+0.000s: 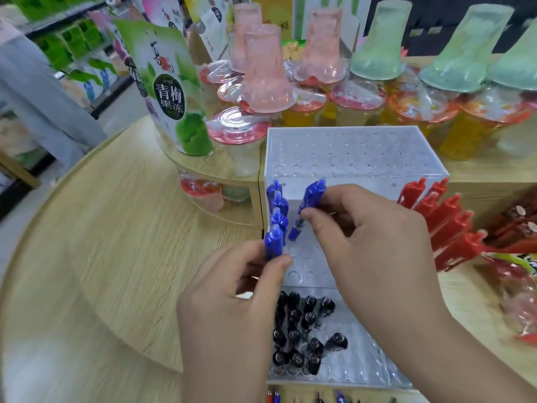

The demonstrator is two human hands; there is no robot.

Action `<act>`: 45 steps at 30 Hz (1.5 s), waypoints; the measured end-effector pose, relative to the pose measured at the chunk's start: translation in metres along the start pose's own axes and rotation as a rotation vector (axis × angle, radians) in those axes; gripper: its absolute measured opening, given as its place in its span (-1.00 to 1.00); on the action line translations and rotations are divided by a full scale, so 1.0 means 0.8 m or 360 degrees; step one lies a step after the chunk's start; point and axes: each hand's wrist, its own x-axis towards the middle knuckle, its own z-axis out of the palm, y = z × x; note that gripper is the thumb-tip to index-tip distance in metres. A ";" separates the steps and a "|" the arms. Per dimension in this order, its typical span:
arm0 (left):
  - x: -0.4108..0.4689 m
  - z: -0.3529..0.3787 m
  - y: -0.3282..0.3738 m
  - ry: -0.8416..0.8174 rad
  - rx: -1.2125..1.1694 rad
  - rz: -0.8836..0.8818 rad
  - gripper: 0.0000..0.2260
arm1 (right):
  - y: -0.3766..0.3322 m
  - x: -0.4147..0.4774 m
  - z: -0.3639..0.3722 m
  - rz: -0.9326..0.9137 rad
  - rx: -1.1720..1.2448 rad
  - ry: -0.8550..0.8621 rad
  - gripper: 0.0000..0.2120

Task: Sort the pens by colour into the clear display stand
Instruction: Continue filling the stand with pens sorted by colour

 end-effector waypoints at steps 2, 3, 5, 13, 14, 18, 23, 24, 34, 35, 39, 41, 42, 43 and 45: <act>0.000 0.000 -0.001 -0.0011 -0.0003 -0.0004 -0.84 | -0.003 0.003 0.004 -0.0003 -0.0120 -0.0077 -0.93; 0.000 0.000 -0.001 -0.0016 -0.0012 -0.0012 -0.84 | -0.004 0.005 0.006 0.0007 -0.0166 -0.0123 -0.92; 0.000 -0.001 -0.002 -0.0037 -0.0033 -0.0022 -0.84 | -0.007 0.008 0.007 0.0021 -0.0238 -0.0186 -0.86; 0.005 -0.005 -0.009 -0.0131 0.0092 0.0088 -0.87 | -0.017 0.019 0.013 0.0047 -0.0572 -0.0347 -0.69; 0.005 -0.006 -0.010 -0.0137 0.0125 0.0110 -0.88 | -0.015 0.016 0.015 0.0027 -0.0579 -0.0345 -0.70; 0.005 -0.006 -0.011 -0.0145 0.0138 0.0121 -0.93 | -0.001 0.007 0.018 -0.0045 -0.0579 -0.0272 -0.67; 0.004 -0.006 -0.017 -0.0187 0.0078 -0.0021 -0.92 | 0.027 -0.001 0.008 -0.0127 -0.0349 -0.0132 -0.84; 0.002 -0.006 -0.019 -0.0205 0.0038 -0.0082 -0.93 | 0.032 -0.007 0.003 -0.0151 -0.0288 -0.0077 -0.88; -0.067 -0.052 -0.066 -0.0056 0.0037 -0.0512 -0.95 | 0.079 -0.156 -0.045 0.0086 0.0280 -0.0187 -0.92; -0.084 -0.055 -0.074 -0.0038 0.0077 -0.0558 -0.93 | 0.088 -0.173 -0.044 0.0163 0.0276 -0.0202 -0.91; -0.164 -0.048 -0.110 -0.0135 0.0304 -0.0815 -0.89 | 0.141 -0.245 -0.031 0.0494 0.0144 -0.0383 -0.82; -0.203 -0.034 -0.130 -0.0300 0.0389 -0.0964 -0.87 | 0.169 -0.277 -0.020 0.0711 0.0000 -0.0541 -0.72; -0.220 -0.025 -0.138 -0.0410 0.0408 -0.1000 -0.87 | 0.181 -0.290 -0.014 0.0822 -0.0076 -0.0625 -0.75; -0.235 -0.013 -0.144 -0.0529 0.0449 -0.1007 -0.88 | 0.189 -0.299 -0.009 0.0910 -0.0151 -0.0711 -0.80; -0.253 0.013 -0.149 -0.0730 0.0587 -0.0952 -0.88 | 0.202 -0.311 0.005 0.0989 -0.0300 -0.0848 -0.94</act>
